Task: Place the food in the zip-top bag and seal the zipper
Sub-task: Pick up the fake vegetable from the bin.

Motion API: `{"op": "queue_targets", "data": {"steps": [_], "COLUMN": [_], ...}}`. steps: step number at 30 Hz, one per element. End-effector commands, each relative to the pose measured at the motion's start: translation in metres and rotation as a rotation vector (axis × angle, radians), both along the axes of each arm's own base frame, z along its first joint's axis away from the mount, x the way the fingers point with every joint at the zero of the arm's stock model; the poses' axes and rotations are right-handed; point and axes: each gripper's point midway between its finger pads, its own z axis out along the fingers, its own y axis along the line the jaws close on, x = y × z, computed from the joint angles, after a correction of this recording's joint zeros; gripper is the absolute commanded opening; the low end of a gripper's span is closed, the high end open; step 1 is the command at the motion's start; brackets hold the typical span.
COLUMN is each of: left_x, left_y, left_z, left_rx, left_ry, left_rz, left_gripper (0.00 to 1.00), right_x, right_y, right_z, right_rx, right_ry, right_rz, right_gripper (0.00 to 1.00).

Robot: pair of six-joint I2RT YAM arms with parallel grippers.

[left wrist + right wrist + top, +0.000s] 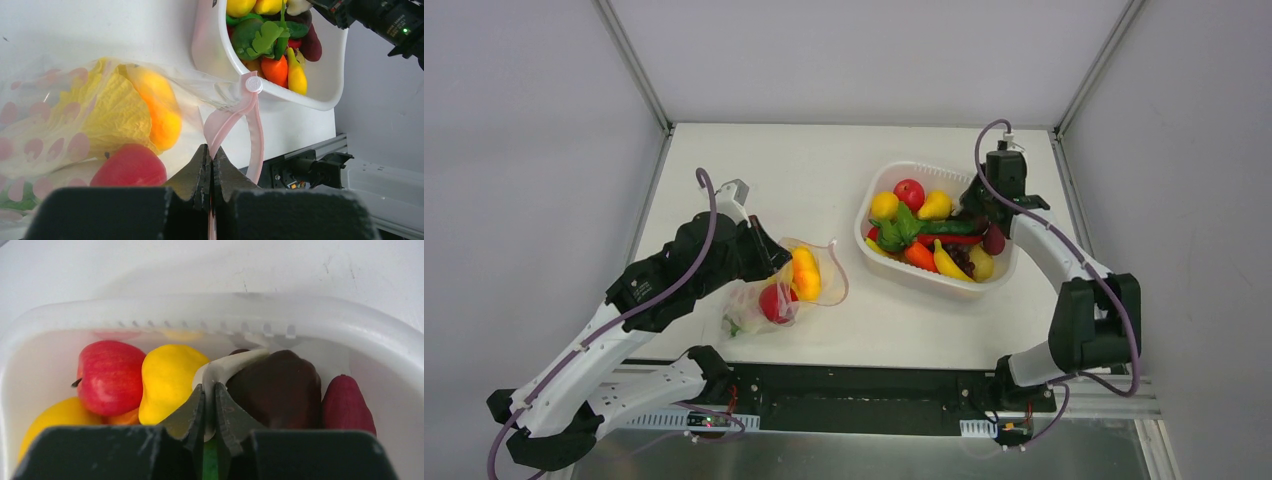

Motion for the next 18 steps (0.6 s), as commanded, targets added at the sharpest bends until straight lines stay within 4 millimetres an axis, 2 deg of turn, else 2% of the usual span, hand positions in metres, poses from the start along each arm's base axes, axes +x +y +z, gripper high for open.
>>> {"op": "queue_targets", "data": {"steps": [1,6,12,16,18], "left_x": [0.005,0.006,0.006,0.006,0.006], "left_y": [-0.002,-0.008,-0.010,-0.009,-0.009], "left_z": [0.013,0.013,0.013,0.012,0.011], "left_rx": [-0.034,-0.038,-0.043,-0.044,-0.046], "left_ry": [-0.038,-0.028,-0.026,-0.024,-0.024], "left_rz": [0.010,-0.006,-0.010,-0.005,-0.005], "left_gripper": [0.00,0.00,0.00,0.00,0.00], "right_x": [-0.018,-0.038,-0.058,-0.070,-0.079], "right_y": [0.015,0.014,0.024,0.037,0.051], "right_z": [0.036,0.043,0.055,0.067,0.076], "right_rx": [0.098,0.124,0.165,0.212,0.249], "right_ry": [-0.086,-0.130,-0.159,-0.191,-0.202], "right_rz": [0.049,0.055,0.128,0.212,0.305], "right_gripper": [0.04,0.05,0.05,0.08,0.08]}}
